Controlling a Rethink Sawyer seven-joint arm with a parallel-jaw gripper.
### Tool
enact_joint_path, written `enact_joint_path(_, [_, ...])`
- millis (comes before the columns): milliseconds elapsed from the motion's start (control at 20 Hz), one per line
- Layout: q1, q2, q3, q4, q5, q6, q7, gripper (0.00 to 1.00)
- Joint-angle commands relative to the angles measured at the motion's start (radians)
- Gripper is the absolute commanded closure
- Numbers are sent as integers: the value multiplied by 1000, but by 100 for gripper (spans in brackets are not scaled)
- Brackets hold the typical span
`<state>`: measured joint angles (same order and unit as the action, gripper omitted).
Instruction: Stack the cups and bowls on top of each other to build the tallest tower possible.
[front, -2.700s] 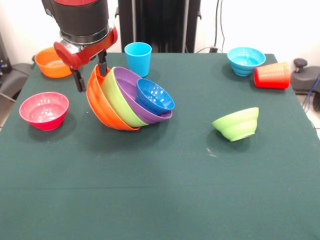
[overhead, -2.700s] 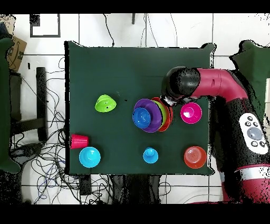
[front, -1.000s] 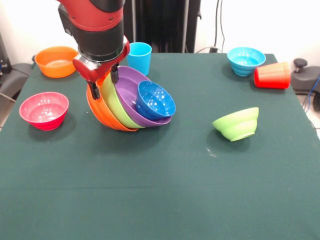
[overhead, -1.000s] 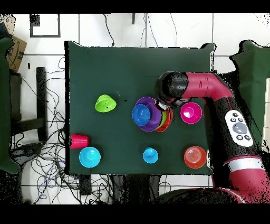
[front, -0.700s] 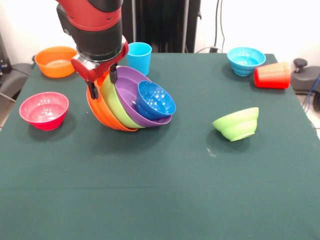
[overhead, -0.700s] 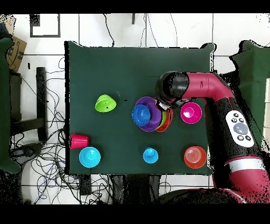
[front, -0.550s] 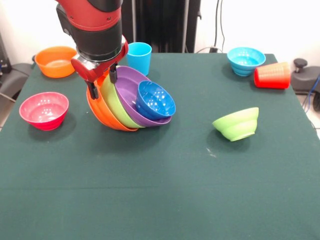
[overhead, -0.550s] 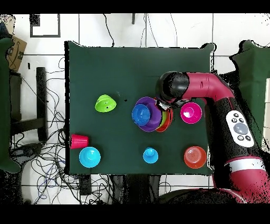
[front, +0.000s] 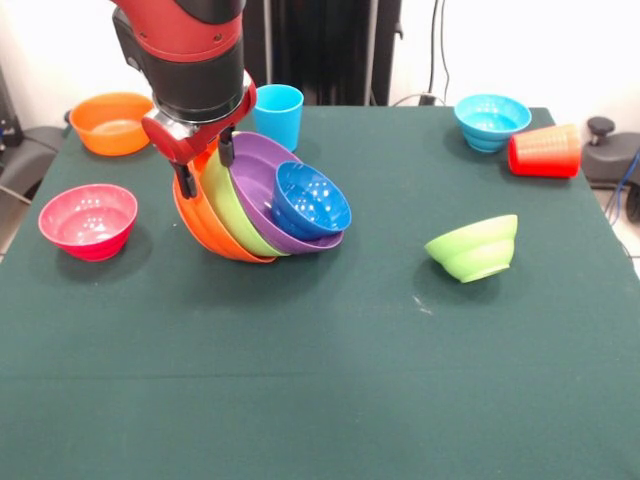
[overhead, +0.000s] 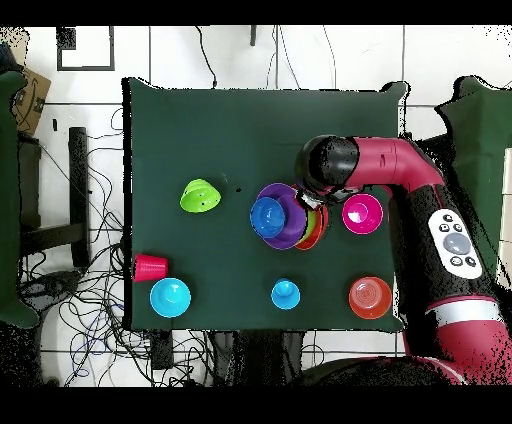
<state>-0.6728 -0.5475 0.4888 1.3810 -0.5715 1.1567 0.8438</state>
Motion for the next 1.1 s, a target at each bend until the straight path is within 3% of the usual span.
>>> enact_joint_path(50, [7, 8, -26, -17, -38, 27, -26, 0])
enact_joint_path(1100, [-27, -3, -7, -32, -32, 65, -102, 0])
